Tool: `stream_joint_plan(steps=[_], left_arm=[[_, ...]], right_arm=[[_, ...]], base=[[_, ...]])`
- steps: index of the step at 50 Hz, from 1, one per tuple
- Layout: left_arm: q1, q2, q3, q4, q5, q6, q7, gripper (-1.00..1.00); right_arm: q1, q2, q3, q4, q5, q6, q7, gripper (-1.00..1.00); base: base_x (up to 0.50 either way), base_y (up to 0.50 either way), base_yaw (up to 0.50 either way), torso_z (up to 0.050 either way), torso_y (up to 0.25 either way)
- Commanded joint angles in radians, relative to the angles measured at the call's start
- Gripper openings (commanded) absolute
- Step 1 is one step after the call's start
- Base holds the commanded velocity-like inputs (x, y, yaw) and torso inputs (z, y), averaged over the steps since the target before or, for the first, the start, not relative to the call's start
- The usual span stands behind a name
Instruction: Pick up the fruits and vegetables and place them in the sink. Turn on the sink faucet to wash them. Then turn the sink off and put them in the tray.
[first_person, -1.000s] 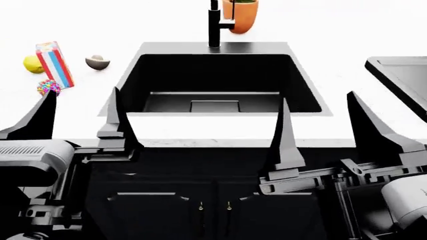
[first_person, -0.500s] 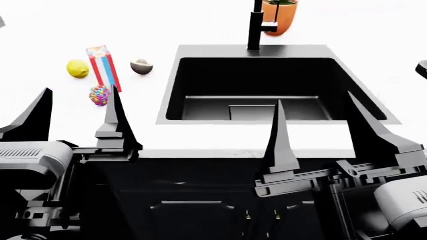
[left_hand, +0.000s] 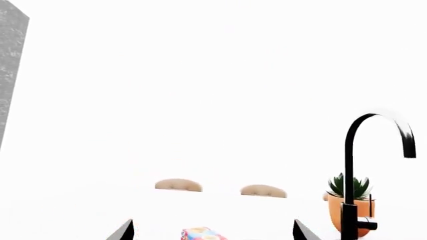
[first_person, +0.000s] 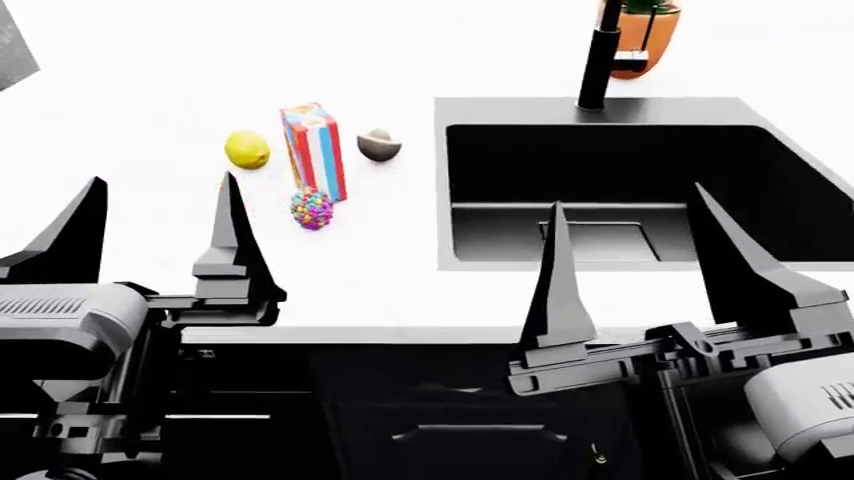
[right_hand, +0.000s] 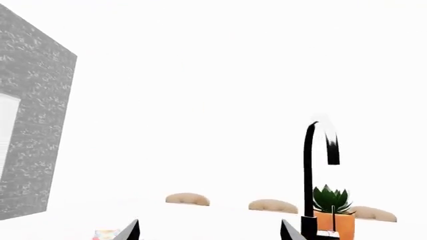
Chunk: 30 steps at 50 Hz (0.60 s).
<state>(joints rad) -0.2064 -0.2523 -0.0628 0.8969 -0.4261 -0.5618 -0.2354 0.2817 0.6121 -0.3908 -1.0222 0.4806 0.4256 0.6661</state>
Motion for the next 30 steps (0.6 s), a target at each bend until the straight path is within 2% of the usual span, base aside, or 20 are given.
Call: stream_joint_plan(steps=[1,22,26,30], left_arm=[[0.000,-0.012,0.006,-0.001,-0.013,0.006,-0.014,1.00],[-0.003,-0.028,0.040,-0.027,-0.008,0.021,-0.038,1.00],[-0.137,-0.005,0.030,-0.057,-0.080,-0.132,-0.106,1.00],[-0.420,0.051,0.027,-0.234,-0.100,-0.263,-0.187,1.00]], right_arm=[[0.006,0.011,-0.011,0.001,0.002,-0.006,0.016,1.00],[0.014,0.041,-0.002,-0.007,0.041,-0.026,0.047,1.00],[0.120,0.086,0.097,0.020,0.218,0.059,0.092,1.00],[0.439,0.074,0.121,0.178,0.447,0.242,0.095,1.00]], base=[[0.12,0.50,0.00,0.000,0.000],[0.13,0.50,0.00,0.000,0.000],[0.04,0.13,0.00,0.000,0.000],[0.00,0.00,0.00,0.000,0.000]])
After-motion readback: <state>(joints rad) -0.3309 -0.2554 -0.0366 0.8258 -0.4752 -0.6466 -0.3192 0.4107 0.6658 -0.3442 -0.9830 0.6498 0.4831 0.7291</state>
